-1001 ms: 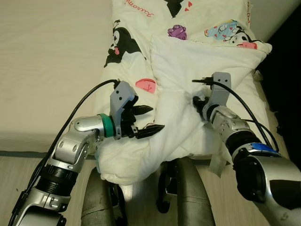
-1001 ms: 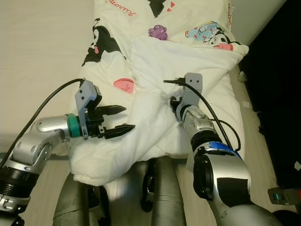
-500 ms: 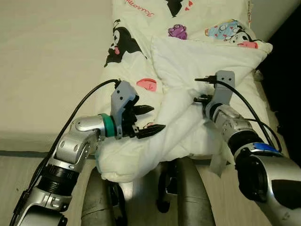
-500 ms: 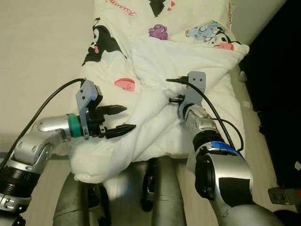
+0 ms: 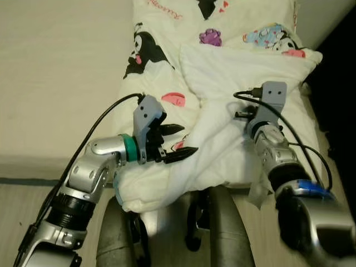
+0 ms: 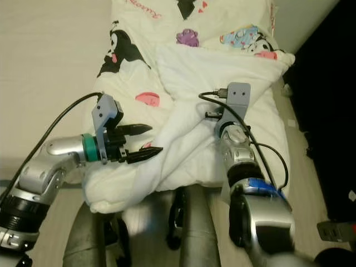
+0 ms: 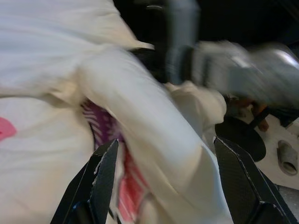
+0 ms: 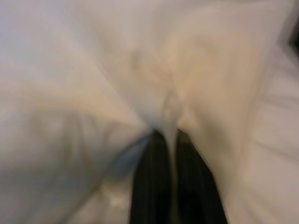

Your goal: Clean up the room

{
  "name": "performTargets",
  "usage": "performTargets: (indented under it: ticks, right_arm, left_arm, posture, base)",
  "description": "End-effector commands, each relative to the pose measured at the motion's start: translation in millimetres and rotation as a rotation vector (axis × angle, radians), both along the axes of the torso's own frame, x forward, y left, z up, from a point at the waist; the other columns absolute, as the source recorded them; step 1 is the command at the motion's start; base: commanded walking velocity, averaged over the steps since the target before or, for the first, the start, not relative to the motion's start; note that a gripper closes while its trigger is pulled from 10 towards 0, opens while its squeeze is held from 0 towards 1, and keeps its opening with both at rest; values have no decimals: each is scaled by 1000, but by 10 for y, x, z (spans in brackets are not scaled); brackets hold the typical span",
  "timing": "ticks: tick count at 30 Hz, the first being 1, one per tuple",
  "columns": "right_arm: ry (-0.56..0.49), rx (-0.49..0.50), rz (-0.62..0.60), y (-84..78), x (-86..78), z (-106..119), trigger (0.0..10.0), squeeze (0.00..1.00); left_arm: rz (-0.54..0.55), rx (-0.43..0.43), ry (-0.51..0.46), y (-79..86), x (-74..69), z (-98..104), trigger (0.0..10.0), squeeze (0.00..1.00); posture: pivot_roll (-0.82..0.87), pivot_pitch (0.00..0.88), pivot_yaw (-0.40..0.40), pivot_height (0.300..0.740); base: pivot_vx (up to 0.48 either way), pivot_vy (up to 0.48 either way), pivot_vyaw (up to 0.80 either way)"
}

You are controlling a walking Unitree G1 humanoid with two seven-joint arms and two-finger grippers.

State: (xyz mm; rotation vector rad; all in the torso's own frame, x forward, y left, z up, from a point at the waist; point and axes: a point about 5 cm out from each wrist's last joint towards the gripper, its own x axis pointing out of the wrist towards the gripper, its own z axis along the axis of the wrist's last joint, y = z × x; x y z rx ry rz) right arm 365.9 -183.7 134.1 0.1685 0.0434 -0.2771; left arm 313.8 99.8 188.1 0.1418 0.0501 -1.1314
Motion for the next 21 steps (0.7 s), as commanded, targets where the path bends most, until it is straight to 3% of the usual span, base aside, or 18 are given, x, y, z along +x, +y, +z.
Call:
performTargets:
  ticks: [1, 4, 5, 6, 8, 9, 10, 11, 12, 14, 21]
  right_arm:
    - [25, 55, -100, -80, -146, -78, 10000, 0]
    - [22, 73, -120, -60, -214, -98, 10000, 0]
    - [115, 193, -148, 154, -494, -304, 10000, 0]
    - [143, 233, -164, 223, -607, -355, 10000, 0]
    - [143, 233, -164, 223, -607, -355, 10000, 0]
    - [182, 296, -189, 273, -696, -405, 10000, 0]
    - [182, 296, -189, 273, -696, -405, 10000, 0]
    - [275, 466, -287, 292, -807, -535, 10000, 0]
    - [311, 526, -319, 300, -843, -585, 10000, 0]
    - [339, 567, -344, 302, -876, -627, 10000, 0]
    - [355, 478, -345, 160, -989, -645, 10000, 0]
  left_arm:
    - [-15, 11, 11, -22, -5, -46, 10000, 0]
    - [-16, 11, 9, -24, 1, -43, 10000, 0]
    - [-22, 16, 3, -33, 20, -34, 10000, 0]
    - [-24, 18, 1, -39, 28, -31, 10000, 0]
    - [-24, 18, 1, -39, 28, -31, 10000, 0]
    - [-26, 19, -1, -45, 36, -26, 10000, 0]
    - [-26, 19, -1, -45, 36, -26, 10000, 0]
    - [-29, 20, -4, -53, 44, -25, 10000, 0]
    - [-29, 21, -4, -56, 46, -25, 10000, 0]
    - [-30, 21, -4, -58, 45, -27, 10000, 0]
    - [-31, 24, -6, -69, 48, -37, 10000, 0]
  posture:
    - [-63, 285, -41, 610]
    - [-63, 285, -41, 610]
    - [-76, 278, -42, 610]
    - [-76, 278, -42, 610]
    - [-76, 278, -42, 610]
    - [-76, 278, -42, 610]
    - [-76, 278, -42, 610]
    - [-79, 276, -46, 610]
    - [-78, 275, -47, 610]
    - [-78, 275, -47, 610]
    - [-80, 277, -53, 610]
  base:
    - [0, 0, 0]
    - [0, 0, 0]
    - [0, 0, 0]
    - [0, 0, 0]
    - [0, 0, 0]
    - [0, 0, 0]
    - [0, 0, 0]
    - [0, 0, 0]
    - [0, 0, 0]
    - [0, 0, 0]
    - [0, 0, 0]
